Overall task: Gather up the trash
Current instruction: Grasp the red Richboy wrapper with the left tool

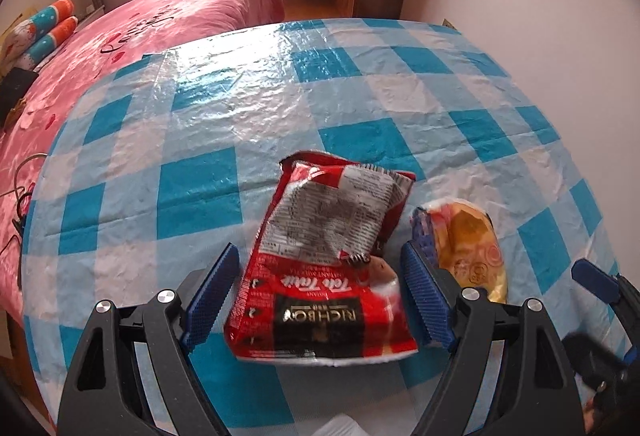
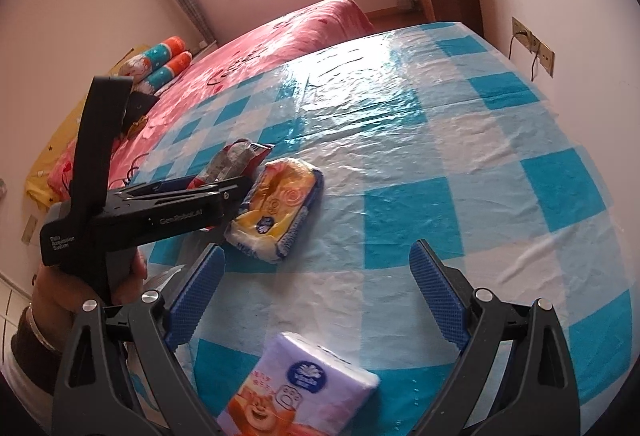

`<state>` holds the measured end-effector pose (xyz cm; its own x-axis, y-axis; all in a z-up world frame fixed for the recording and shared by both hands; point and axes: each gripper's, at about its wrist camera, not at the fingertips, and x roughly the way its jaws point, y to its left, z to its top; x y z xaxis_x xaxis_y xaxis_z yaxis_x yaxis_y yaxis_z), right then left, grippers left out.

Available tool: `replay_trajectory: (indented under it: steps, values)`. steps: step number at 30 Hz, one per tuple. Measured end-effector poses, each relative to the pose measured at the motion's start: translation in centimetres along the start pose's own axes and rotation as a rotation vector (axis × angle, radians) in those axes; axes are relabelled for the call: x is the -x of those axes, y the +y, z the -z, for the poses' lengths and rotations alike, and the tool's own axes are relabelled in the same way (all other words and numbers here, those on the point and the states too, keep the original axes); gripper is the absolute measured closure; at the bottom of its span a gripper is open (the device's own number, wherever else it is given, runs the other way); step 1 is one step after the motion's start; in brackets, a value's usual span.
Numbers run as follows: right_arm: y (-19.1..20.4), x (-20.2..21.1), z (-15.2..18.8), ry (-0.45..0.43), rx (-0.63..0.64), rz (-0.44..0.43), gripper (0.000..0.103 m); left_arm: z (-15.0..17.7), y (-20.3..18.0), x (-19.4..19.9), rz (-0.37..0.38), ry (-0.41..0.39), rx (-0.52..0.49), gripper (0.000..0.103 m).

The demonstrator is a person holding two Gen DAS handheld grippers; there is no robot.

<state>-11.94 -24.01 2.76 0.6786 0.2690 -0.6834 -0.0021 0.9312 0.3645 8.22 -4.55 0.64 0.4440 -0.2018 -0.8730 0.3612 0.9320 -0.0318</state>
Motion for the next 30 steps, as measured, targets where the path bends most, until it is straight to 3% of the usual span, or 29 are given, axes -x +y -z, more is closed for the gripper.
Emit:
replay_trajectory:
  steps: [3, 9, 22, 30]
  values:
    - [0.8, -0.6, -0.1, 0.012, 0.013, -0.009, 0.009, -0.1, -0.2, 0.0, -0.016, -0.009, -0.017, 0.032]
    - [2.9, -2.5, -0.4, 0.031, 0.047, -0.007, 0.009, 0.1, -0.2, 0.2, -0.015, -0.024, -0.029, 0.04]
    - [4.1, -5.2, -2.2, 0.052, 0.071, 0.0, 0.009, 2.0, 3.1, 1.8, 0.038, -0.061, 0.076, 0.043]
    - [6.6, -8.6, -3.3, 0.103, 0.13, 0.045, 0.009, 3.8, 6.1, 3.4, 0.023, -0.098, 0.139, 0.043]
